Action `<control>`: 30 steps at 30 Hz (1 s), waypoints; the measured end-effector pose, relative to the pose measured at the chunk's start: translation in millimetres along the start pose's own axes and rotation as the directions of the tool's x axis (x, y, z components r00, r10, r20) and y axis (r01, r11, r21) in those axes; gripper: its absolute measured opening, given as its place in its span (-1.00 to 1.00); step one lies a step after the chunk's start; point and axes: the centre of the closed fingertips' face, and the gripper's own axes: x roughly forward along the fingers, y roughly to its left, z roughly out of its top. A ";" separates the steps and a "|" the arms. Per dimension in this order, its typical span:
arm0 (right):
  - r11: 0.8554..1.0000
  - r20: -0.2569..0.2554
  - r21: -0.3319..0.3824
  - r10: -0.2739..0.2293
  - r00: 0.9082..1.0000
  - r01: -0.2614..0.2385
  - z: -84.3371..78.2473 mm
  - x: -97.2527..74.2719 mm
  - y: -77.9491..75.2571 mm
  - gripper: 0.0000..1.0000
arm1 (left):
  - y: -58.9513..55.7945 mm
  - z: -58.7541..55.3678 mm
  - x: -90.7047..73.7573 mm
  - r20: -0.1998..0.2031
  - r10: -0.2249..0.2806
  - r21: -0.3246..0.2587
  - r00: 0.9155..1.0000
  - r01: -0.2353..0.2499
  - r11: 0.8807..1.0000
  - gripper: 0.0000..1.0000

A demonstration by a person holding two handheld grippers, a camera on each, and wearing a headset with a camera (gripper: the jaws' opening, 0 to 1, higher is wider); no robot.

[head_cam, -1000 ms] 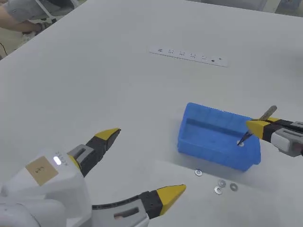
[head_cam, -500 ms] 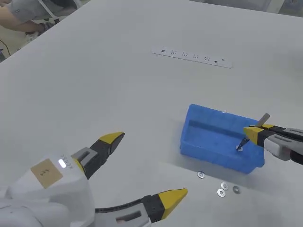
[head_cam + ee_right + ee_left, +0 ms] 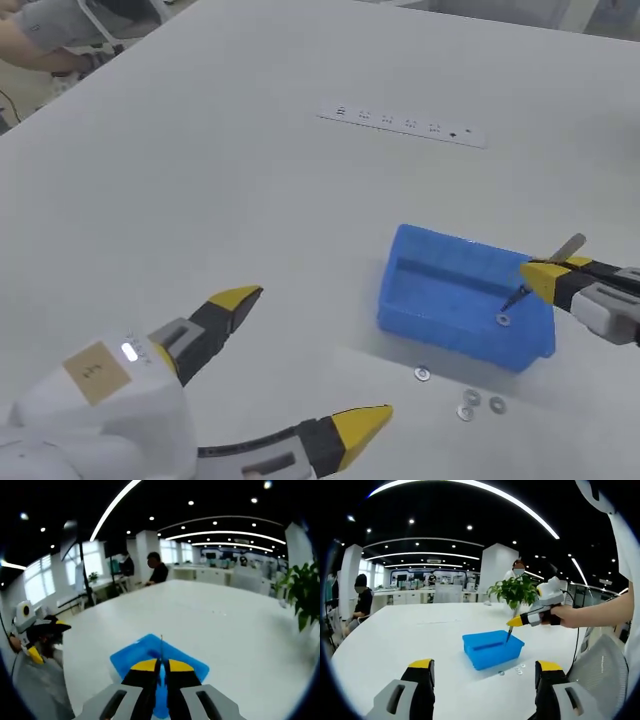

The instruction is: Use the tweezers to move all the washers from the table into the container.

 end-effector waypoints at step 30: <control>0.987 -0.082 0.159 0.021 0.996 -0.008 -77.1 -22.6 28.4 -0.95 | -1.7 -5.1 1.0 -0.028 -0.014 0.006 1.000 0.014 1.000 0.58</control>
